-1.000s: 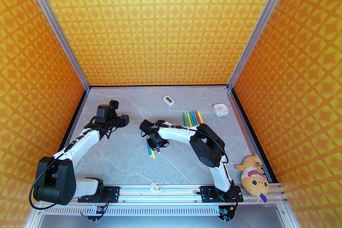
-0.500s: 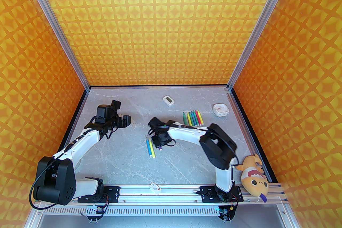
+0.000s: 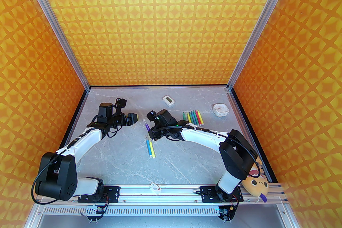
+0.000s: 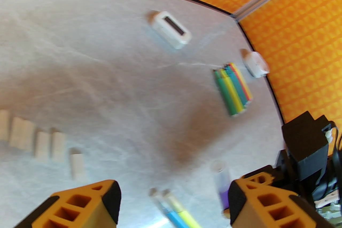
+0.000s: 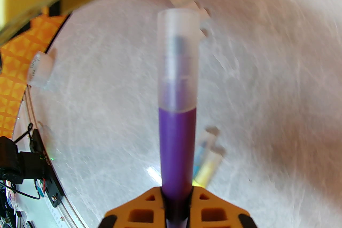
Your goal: Open the pen caps
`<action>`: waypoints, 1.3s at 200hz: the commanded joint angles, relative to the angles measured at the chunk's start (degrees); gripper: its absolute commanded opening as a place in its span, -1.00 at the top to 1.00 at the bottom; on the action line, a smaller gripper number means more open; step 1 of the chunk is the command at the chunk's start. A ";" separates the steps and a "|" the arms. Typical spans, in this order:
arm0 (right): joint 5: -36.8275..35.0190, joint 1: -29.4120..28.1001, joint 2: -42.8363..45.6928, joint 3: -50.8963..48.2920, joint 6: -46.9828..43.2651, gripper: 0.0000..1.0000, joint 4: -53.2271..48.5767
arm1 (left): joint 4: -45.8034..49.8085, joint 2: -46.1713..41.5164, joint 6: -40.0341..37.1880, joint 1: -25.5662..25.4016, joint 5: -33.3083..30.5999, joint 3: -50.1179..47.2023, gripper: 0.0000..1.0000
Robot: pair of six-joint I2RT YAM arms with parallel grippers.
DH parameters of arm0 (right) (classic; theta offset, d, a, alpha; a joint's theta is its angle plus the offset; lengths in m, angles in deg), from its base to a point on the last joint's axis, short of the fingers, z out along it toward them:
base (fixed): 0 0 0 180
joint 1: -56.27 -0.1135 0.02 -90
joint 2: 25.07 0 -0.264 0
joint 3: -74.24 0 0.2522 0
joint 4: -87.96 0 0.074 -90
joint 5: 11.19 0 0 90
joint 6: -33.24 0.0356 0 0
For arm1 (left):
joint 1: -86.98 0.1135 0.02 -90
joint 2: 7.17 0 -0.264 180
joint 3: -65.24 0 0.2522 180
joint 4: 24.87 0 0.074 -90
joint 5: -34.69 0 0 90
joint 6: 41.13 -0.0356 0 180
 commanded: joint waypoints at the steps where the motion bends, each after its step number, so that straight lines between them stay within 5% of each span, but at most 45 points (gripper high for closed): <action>1: 2.49 -0.09 2.29 -0.65 -0.93 1.00 4.70 | -3.47 1.63 2.85 -1.00 5.11 2.03 -0.35; 135: 3.86 -0.09 0.78 3.18 -1.87 1.00 3.82 | -5.61 5.03 2.98 -3.03 10.58 3.91 -0.04; 260: 1.16 -0.06 1.21 2.23 -2.44 1.00 4.77 | -6.29 6.37 4.27 -3.12 11.82 4.86 0.70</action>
